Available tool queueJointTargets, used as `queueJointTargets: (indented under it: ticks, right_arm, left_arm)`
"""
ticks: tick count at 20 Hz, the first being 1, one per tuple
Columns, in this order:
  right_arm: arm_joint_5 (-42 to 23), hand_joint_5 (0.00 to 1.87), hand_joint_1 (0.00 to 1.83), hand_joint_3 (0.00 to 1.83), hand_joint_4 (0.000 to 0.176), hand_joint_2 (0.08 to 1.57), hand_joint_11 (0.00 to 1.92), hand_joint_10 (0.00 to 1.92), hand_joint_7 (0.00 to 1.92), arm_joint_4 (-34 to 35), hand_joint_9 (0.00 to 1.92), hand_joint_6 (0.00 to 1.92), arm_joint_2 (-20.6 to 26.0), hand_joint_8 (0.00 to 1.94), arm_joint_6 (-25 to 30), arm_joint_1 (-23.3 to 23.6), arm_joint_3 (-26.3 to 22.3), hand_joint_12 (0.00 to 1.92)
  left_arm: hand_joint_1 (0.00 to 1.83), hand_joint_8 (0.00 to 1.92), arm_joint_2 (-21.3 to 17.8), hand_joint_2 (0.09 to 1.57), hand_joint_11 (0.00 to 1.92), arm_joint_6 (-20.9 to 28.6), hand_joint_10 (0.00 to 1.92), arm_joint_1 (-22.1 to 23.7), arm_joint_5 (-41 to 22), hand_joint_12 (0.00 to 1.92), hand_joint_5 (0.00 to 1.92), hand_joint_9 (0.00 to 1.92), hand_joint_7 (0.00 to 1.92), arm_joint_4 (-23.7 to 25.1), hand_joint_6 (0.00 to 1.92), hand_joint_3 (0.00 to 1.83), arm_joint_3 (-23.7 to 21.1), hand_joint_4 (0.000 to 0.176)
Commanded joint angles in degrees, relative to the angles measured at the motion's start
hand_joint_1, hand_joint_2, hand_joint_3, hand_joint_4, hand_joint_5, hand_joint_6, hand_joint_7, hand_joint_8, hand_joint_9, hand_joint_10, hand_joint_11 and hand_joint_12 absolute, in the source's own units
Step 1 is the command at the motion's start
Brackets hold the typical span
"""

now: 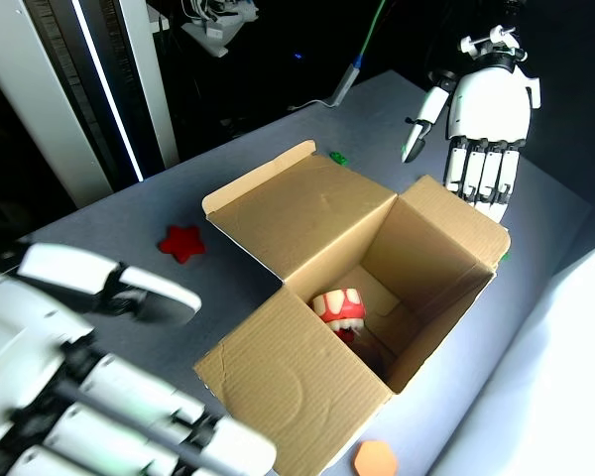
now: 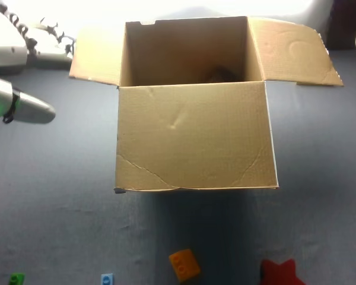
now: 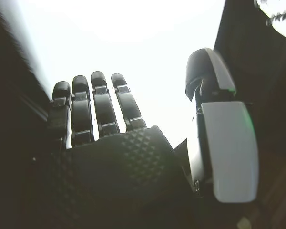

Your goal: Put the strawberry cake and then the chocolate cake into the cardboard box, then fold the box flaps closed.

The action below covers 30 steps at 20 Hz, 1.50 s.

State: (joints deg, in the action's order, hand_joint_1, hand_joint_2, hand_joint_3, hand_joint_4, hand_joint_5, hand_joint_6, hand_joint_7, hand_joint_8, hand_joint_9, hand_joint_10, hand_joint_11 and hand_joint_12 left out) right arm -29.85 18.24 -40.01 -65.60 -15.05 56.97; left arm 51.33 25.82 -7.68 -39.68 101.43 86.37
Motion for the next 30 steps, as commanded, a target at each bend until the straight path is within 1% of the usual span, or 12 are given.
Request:
queueJointTargets:
  ticks: [1, 6, 8, 10, 12, 16, 18, 20, 25, 26, 29, 30]
  right_arm:
    - [-5.35, 0.0, 0.0, 0.04, 0.0, 1.25, 0.0, 0.06, 0.07, -0.29, 0.02, 0.0, 0.99, 0.01, -0.72, -0.29, 0.07, 0.0]
    - [-3.75, 0.0, 0.01, 0.02, 0.0, 1.27, 0.0, 0.03, 0.05, 1.25, 0.02, 0.0, 0.36, 0.0, -8.47, -4.08, 0.1, 0.0]
    - [-3.35, 0.0, 0.04, 0.02, 0.0, 1.27, 0.0, 0.03, 0.04, 7.31, 0.01, 0.0, -0.33, 0.0, -14.21, -4.48, 0.25, 0.0]
    - [-1.87, 0.0, 0.07, 0.01, 0.0, 1.27, 0.0, 0.04, 0.07, 15.33, 0.04, 0.0, -1.53, 0.01, -22.1, -4.67, 0.88, 0.0]
    - [0.17, 0.01, 0.11, 0.01, 0.0, 1.26, 0.0, 0.04, 0.08, 18.3, 0.05, 0.01, -2.8, 0.01, -25.56, -6.14, 1.92, 0.0]
    - [5.83, 0.0, 0.13, 0.01, 0.0, 1.27, 0.0, 0.02, 0.06, 18.3, 0.02, 0.0, -3.47, 0.0, -27.57, -7.12, 2.22, 0.0]
    - [10.0, 0.0, 0.14, 0.0, 0.0, 1.26, 0.0, 0.02, 0.05, 17.99, 0.01, 0.0, -4.31, 0.0, -29.98, -7.13, 2.23, 0.0]
    - [10.1, 0.0, 0.16, 0.0, 0.0, 1.25, 0.0, 0.02, 0.05, 15.79, 0.02, 0.0, -5.76, 0.0, -29.97, -7.34, 2.25, 0.0]
    - [7.11, 0.02, 0.15, 0.0, 0.0, 1.26, 0.01, 0.04, 0.09, 15.07, 0.06, 0.01, -10.35, 0.01, -29.57, -9.61, 2.25, 0.01]
    - [6.77, 0.01, 0.12, 0.01, 0.0, 1.27, 0.01, 0.03, 0.08, 15.05, 0.05, 0.0, -10.86, 0.01, -29.3, -9.42, 2.25, 0.01]
    - [5.37, 0.03, 0.16, 0.0, 0.0, 1.27, 0.03, 0.04, 0.1, 15.03, 0.08, 0.01, -11.81, 0.01, -29.05, -7.03, 2.23, 0.03]
    - [5.17, 0.01, 0.11, 0.01, 0.0, 1.28, 0.0, 0.03, 0.08, 15.03, 0.06, 0.0, -11.65, 0.0, -28.32, -5.75, 2.23, 0.02]
  left_arm:
    - [0.0, 0.0, 0.13, 1.31, 0.0, 0.32, 0.0, 1.03, -0.11, 0.39, 0.05, 0.11, 0.11, -2.98, 0.0, 0.0, 0.32, 0.023]
    - [0.0, 0.0, 1.35, 1.32, 0.0, 1.92, 0.0, 6.14, -3.34, 0.32, 0.06, 0.1, 0.11, 0.28, 0.0, 0.0, 1.82, 0.023]
    - [0.0, 0.0, 1.74, 1.32, 0.0, 2.29, 0.0, 8.78, -4.16, 0.36, 0.06, 0.11, 0.12, 3.09, 0.0, 0.0, 1.8, 0.024]
    - [0.0, 0.0, 2.17, 1.32, 0.0, 2.33, 0.01, 11.28, -4.87, 0.3, 0.05, 0.09, 0.1, 4.93, 0.01, 0.0, 1.83, 0.024]
    - [0.0, 0.0, 2.86, 1.32, 0.0, 2.32, 0.0, 12.88, -5.95, 0.3, 0.05, 0.09, 0.09, 7.01, 0.01, 0.0, 2.05, 0.027]
    - [0.0, 0.01, 5.21, 1.32, 0.0, 2.44, 0.01, 12.9, -7.49, 0.35, 0.06, 0.11, 0.13, 9.1, 0.01, 0.0, 3.41, 0.024]
    - [0.0, 0.0, 7.23, 1.32, 0.0, 2.49, 0.0, 12.9, -7.91, 0.29, 0.06, 0.09, 0.11, 10.65, 0.0, 0.0, 4.43, 0.028]
    - [0.0, 0.0, 8.84, 1.33, 0.0, 2.68, 0.0, 12.79, -8.58, 0.38, 0.07, 0.1, 0.12, 11.07, 0.0, 0.0, 5.34, 0.027]
    - [0.0, 0.0, 13.09, 1.33, 0.0, 3.16, 0.0, 12.08, -10.72, 0.38, 0.07, 0.11, 0.14, 12.62, 0.0, 0.0, 8.88, 0.021]
    - [0.0, 0.0, 13.89, 1.33, 0.0, 3.18, 0.0, 11.71, -11.15, 0.33, 0.05, 0.09, 0.11, 12.62, 0.0, 0.0, 9.94, 0.02]
    - [0.0, 0.0, 15.45, 1.34, 0.0, 3.64, 0.0, 9.85, -12.27, 0.45, 0.07, 0.09, 0.07, 13.18, 0.01, 0.0, 12.54, 0.024]
    - [0.0, 0.01, 15.45, 1.34, 0.0, 3.64, 0.0, 9.3, -12.52, 0.41, 0.07, 0.09, 0.1, 13.49, 0.0, 0.0, 12.79, 0.023]
